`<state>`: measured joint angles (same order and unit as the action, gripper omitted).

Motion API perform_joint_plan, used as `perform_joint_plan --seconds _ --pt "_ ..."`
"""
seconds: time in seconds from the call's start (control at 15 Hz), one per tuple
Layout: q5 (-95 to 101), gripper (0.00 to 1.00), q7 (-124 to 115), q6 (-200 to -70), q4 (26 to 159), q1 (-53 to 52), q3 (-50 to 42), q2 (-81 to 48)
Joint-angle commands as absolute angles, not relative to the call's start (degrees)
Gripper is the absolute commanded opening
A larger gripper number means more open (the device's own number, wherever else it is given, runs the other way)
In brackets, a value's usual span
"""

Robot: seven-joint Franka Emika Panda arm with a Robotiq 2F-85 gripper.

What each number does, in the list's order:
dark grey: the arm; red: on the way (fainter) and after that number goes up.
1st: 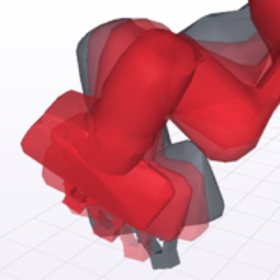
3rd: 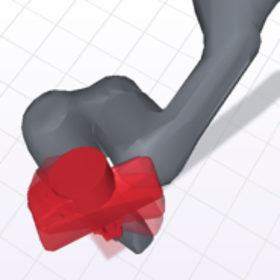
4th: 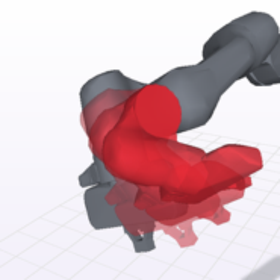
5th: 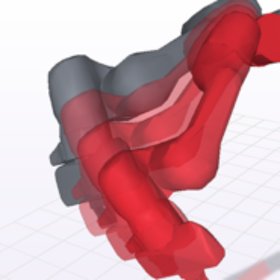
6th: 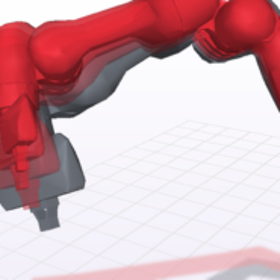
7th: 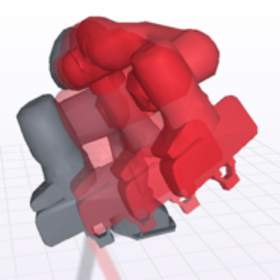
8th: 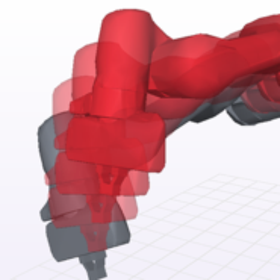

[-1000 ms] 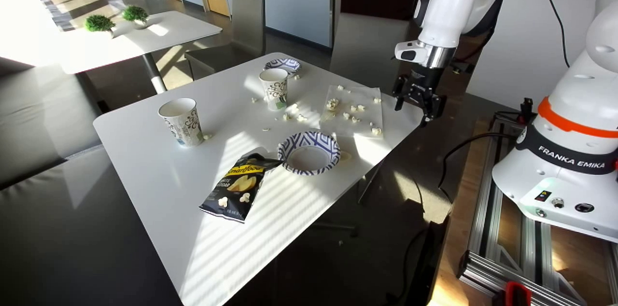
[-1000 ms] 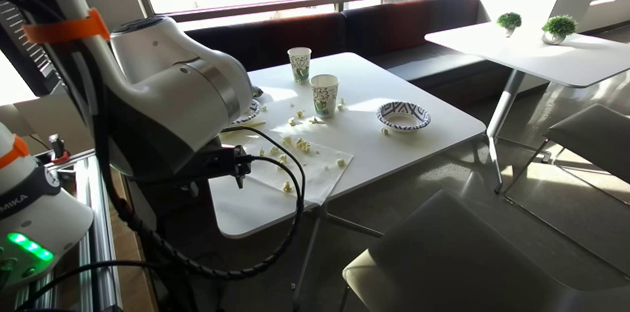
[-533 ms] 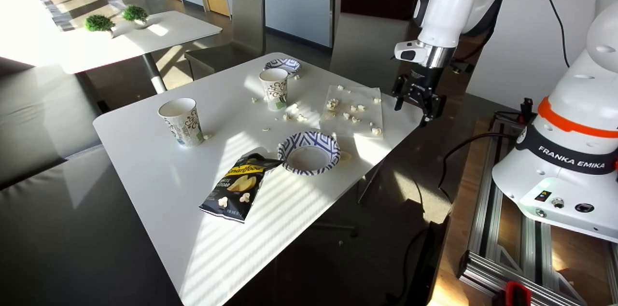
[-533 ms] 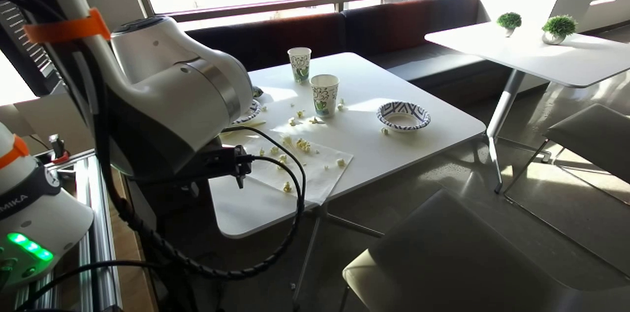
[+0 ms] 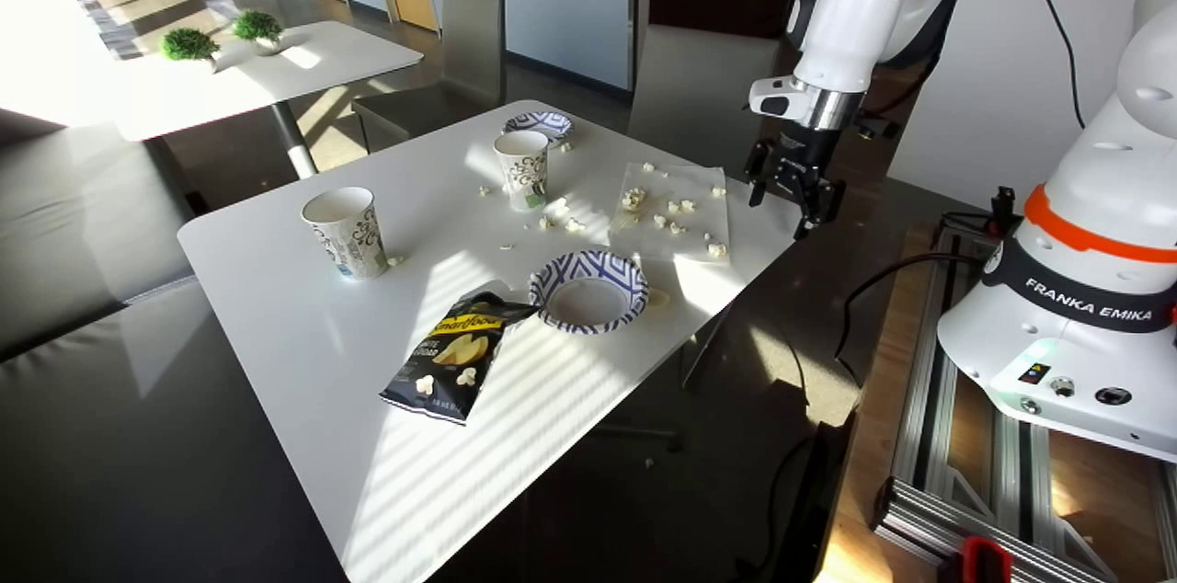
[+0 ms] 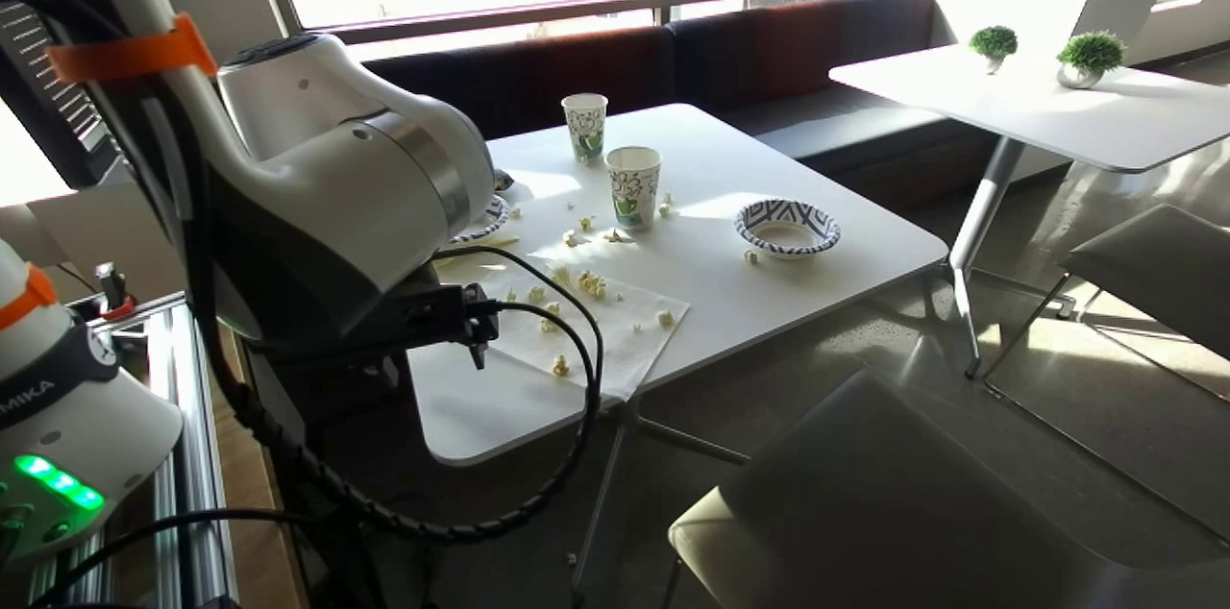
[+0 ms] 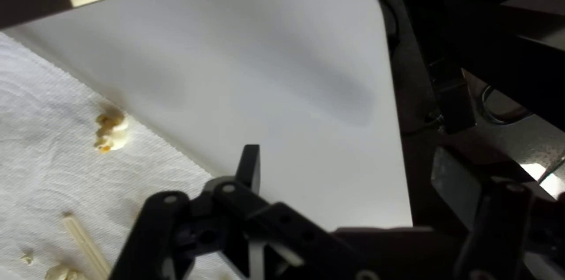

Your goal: Move the white napkin forwards then move the white fork backwards

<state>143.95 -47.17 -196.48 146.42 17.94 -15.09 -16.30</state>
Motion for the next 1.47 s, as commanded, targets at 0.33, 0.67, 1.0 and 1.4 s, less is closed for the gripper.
perform_joint_plan --seconds 0.33,0.67,1.0,1.4 --pt "143.64 1.0 -49.91 -197.73 139.49 9.65 -21.41 -11.86" --pt "142.05 0.97 -54.44 -205.01 131.06 7.52 -20.25 -14.79" --pt "138.1 0.64 -55.28 -212.21 124.41 8.12 -18.31 -19.99" --pt "133.04 0.61 -53.52 -213.85 120.71 9.54 -15.88 -26.53"
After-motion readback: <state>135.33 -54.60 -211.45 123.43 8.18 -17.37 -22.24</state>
